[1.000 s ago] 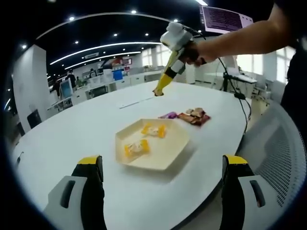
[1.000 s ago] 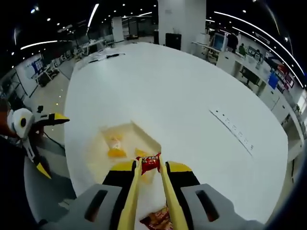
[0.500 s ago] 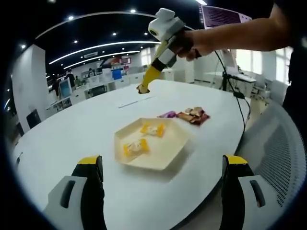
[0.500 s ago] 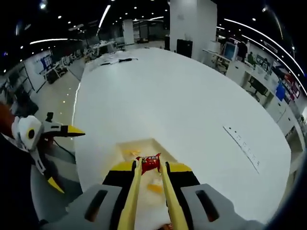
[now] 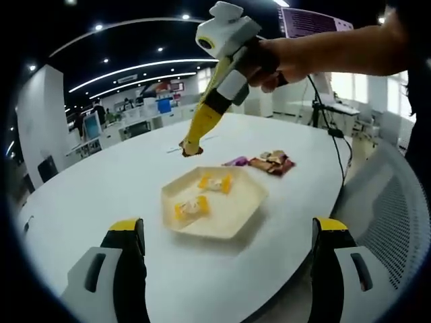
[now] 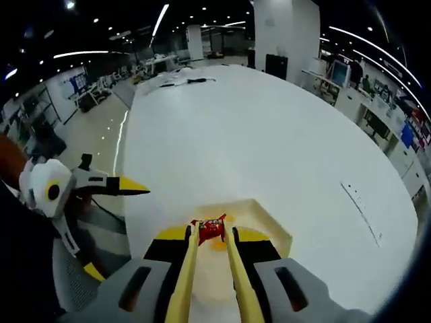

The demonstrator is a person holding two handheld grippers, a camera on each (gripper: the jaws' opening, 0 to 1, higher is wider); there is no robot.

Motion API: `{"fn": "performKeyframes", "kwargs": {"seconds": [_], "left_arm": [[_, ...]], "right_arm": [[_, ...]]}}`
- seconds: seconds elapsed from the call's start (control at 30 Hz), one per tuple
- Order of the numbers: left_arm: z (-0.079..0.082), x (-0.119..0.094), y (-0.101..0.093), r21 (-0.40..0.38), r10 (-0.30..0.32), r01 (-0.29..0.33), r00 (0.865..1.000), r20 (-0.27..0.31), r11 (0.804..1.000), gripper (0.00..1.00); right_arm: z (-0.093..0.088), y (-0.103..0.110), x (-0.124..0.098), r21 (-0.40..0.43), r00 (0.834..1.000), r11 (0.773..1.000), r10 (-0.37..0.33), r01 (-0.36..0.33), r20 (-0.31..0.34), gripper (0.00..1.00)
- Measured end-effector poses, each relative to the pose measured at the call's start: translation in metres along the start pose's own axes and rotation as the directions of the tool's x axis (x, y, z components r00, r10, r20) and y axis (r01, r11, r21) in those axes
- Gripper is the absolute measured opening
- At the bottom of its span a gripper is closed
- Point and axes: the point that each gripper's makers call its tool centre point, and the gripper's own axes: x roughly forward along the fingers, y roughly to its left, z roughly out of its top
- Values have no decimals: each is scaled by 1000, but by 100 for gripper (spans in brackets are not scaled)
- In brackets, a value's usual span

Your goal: Place the target food into the container with the food tongs after gripping and lifting it, then release it inside without dropping or visibly crushing the food.

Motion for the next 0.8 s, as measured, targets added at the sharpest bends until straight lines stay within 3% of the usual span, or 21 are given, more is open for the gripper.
{"fn": "performKeyframes", "kwargs": {"seconds": [0.2,0.27,0.47,0.8], "left_arm": [[1,0,0,-1,-2,2,1000,5,1000,100],[2,0,0,0,-2,2,1000,9,1000,100],[1,0,2,-7,4,-4,1000,9,1000,100],[1,0,3,-3,8,-8,1000,7,1000,100]], "right_arm": [[1,10,5,-28,1000,1000,12,-12,3,24],[-1,16,5,-42,999,998,49,-49,-5,25],[-3,14,4,-79,999,996,47,-47,3,27],[0,5,-3,-69,999,997,38,-37,18,27]]}}
